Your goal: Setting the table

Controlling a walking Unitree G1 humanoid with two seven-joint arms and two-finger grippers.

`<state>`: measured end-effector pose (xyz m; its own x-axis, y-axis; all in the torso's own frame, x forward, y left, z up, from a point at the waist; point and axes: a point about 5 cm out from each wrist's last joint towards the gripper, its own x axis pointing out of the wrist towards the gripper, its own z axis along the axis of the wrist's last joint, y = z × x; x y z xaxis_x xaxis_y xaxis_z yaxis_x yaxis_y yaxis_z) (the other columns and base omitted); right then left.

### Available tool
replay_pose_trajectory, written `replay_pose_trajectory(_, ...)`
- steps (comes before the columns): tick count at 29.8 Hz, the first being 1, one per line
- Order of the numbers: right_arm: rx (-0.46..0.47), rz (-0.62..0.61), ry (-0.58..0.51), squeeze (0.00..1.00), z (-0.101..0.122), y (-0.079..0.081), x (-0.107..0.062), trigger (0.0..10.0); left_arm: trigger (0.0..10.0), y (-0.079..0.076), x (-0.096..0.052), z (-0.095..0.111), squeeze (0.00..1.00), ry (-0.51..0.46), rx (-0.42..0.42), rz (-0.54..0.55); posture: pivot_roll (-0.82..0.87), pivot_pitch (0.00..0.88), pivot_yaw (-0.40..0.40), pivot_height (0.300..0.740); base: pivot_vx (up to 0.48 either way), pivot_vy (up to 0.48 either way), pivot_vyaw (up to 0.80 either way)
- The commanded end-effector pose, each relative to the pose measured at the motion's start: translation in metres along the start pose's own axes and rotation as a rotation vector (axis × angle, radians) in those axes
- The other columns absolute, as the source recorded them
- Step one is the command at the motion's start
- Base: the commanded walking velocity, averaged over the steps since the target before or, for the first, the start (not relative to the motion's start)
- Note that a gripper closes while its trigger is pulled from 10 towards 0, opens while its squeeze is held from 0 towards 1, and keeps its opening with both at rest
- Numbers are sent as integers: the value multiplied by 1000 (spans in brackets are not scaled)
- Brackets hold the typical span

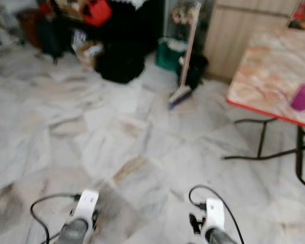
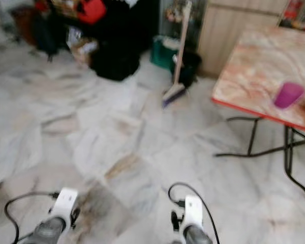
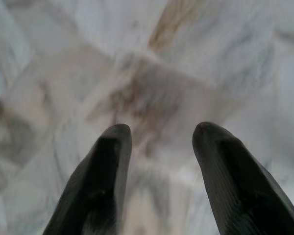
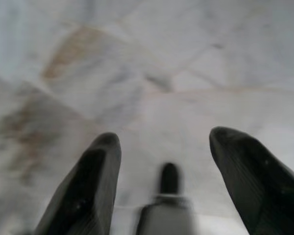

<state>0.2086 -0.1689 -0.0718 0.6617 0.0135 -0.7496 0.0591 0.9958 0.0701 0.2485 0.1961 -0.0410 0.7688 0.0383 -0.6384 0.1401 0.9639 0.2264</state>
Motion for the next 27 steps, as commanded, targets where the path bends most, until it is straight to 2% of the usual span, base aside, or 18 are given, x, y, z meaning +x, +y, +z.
replay_pose_trajectory(1, 5, 4, 21, 0, -7, 2, -1, 10000, 10000, 2, -5, -19, 0, 58, -10, 4, 106, 106, 33, 740, 0, 0, -731)
replay_pose_trajectory(27, -11, 2, 30, 0, -11, -2, -3, 10000, 10000, -4, -7, -23, 0, 65, -6, -12, 89, 72, 24, 740, 0, 0, -727)
